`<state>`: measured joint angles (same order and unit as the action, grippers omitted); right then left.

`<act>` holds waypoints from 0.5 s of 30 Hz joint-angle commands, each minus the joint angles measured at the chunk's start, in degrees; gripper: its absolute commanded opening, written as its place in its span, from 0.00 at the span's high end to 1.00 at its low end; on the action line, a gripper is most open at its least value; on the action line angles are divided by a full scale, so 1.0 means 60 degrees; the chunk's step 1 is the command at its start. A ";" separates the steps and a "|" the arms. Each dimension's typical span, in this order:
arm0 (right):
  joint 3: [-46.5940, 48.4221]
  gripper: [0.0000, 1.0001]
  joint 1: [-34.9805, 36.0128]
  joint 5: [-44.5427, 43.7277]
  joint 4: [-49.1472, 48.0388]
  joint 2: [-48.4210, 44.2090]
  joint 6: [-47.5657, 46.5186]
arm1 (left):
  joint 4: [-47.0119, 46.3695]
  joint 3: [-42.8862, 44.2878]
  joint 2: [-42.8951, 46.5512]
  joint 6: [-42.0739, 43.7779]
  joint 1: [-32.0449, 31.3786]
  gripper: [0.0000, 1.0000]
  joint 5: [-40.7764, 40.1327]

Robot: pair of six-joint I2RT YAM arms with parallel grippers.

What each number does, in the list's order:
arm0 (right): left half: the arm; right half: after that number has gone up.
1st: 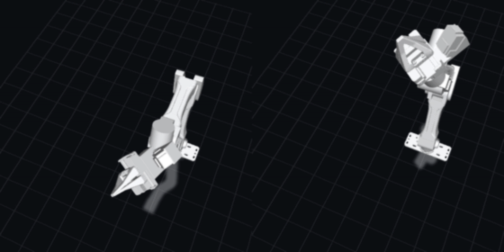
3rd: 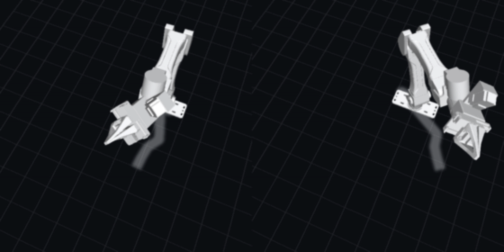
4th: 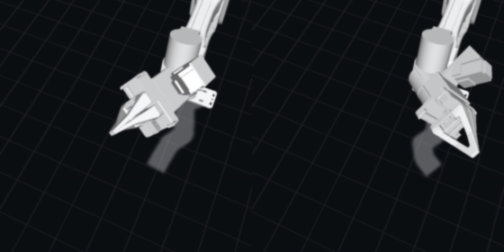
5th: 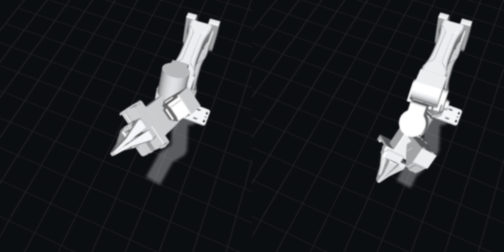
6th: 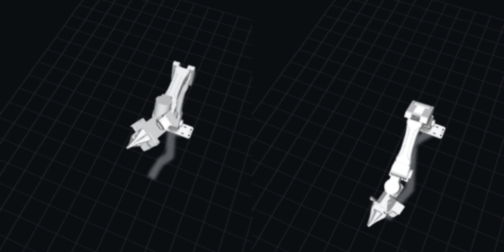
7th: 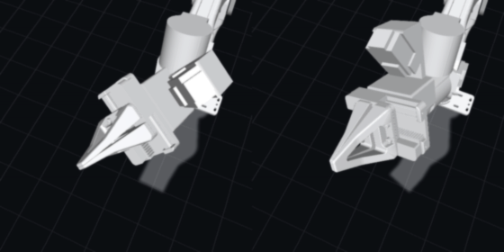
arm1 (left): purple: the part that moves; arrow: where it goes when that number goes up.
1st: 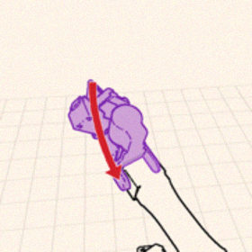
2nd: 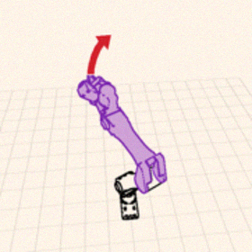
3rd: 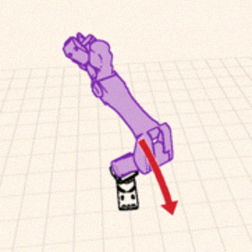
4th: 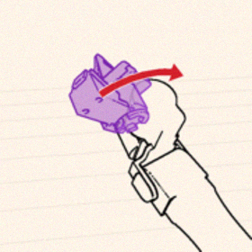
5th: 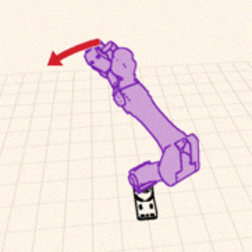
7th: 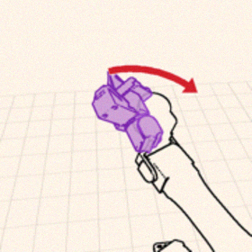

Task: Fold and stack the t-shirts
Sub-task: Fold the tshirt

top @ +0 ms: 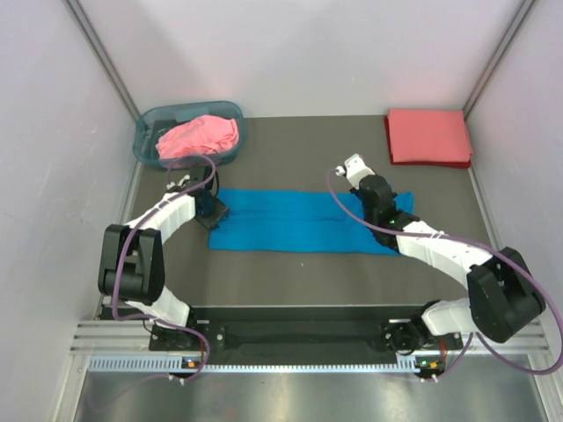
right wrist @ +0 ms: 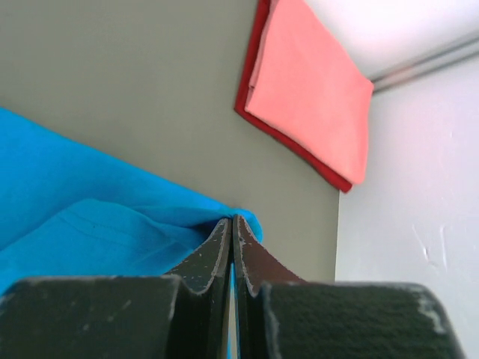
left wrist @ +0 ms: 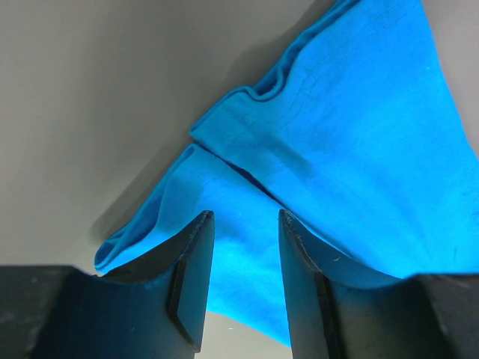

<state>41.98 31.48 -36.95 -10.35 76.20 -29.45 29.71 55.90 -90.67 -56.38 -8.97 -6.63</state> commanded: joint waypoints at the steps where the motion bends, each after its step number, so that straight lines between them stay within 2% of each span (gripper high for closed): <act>1: -0.0023 1.00 -0.0091 0.0635 -0.0882 0.0160 -0.0569 | -0.0411 -0.0015 0.0054 0.0007 -0.0087 0.55 0.0007; 9: -0.0097 1.00 -0.0091 0.1207 -0.1249 0.0526 -0.0994 | -0.0368 0.0058 0.0127 0.0007 -0.0101 0.55 -0.0037; 15: -0.0228 0.99 -0.0150 0.0666 -0.1629 0.0908 -0.1244 | -0.0265 0.0176 0.0214 0.0022 -0.0116 0.55 -0.0081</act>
<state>40.95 31.44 -31.86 -15.51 81.17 -35.66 29.52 55.90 -90.67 -56.38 -9.45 -6.66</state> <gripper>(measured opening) 0.006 0.449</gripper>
